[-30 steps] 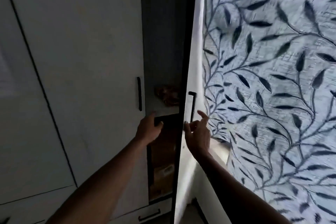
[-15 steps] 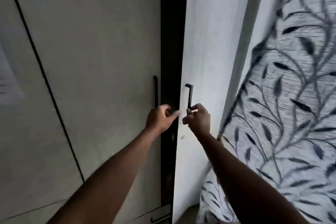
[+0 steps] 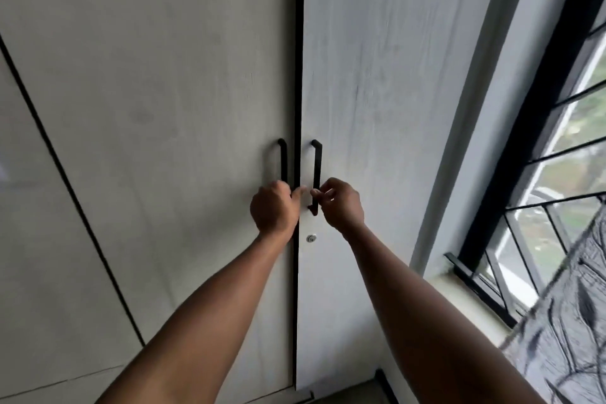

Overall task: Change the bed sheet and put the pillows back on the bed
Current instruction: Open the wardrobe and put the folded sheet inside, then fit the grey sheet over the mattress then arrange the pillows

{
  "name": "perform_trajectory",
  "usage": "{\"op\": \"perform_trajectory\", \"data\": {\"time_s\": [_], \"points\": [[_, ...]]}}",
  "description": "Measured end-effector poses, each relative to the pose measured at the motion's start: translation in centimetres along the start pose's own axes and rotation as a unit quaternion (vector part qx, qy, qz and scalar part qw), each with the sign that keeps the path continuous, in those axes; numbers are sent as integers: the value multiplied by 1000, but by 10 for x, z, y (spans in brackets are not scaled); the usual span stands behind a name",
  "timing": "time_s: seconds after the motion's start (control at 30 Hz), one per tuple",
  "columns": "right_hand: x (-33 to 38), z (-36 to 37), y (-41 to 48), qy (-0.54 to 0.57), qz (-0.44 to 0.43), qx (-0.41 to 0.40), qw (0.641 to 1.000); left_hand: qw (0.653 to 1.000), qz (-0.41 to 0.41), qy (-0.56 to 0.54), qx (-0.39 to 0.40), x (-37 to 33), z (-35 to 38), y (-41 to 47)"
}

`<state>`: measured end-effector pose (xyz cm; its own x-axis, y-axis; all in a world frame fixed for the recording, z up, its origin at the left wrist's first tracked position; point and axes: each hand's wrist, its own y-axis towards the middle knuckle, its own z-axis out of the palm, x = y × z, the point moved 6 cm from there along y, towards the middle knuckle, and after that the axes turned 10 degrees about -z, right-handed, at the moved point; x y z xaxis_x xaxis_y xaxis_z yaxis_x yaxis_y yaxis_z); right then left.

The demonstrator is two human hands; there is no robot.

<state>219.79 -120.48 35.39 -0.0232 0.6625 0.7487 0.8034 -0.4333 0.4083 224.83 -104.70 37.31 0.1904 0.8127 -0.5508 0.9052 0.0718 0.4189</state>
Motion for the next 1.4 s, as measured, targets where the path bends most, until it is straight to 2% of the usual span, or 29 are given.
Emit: {"op": "perform_trajectory", "data": {"time_s": [0.17, 0.33, 0.43, 0.6, 0.8, 0.97, 1.17, 1.3, 1.4], "points": [[-9, 11, 26, 4, -11, 18, 1000, 1000, 1, 22, -22, -4, 11, 6], [-7, 12, 29, 3, -34, 25, 999, 997, 28, -28, -59, -2, 12, 0], [-12, 15, 23, 44, -37, 18, 998, 997, 43, -40, -44, 1, 17, -14], [-46, 18, -1, 42, -30, 51, 997, 992, 94, -36, 82, 9, 56, -41], [-118, -6, -50, -36, 63, 7, 997, 954, 136, 9, 267, 5, 118, -78], [-167, -32, -108, -155, 163, 1, 974, 898, 211, 13, 385, -17, 159, -109], [-186, -46, -218, -200, 321, -57, 924, 803, 357, 18, 477, -31, 175, -182], [-171, -32, -314, -219, 386, -62, 894, 724, 443, 40, 527, -9, 181, -255], [-151, -31, -406, -214, 468, -95, 852, 642, 513, 51, 568, 4, 161, -329]]}}
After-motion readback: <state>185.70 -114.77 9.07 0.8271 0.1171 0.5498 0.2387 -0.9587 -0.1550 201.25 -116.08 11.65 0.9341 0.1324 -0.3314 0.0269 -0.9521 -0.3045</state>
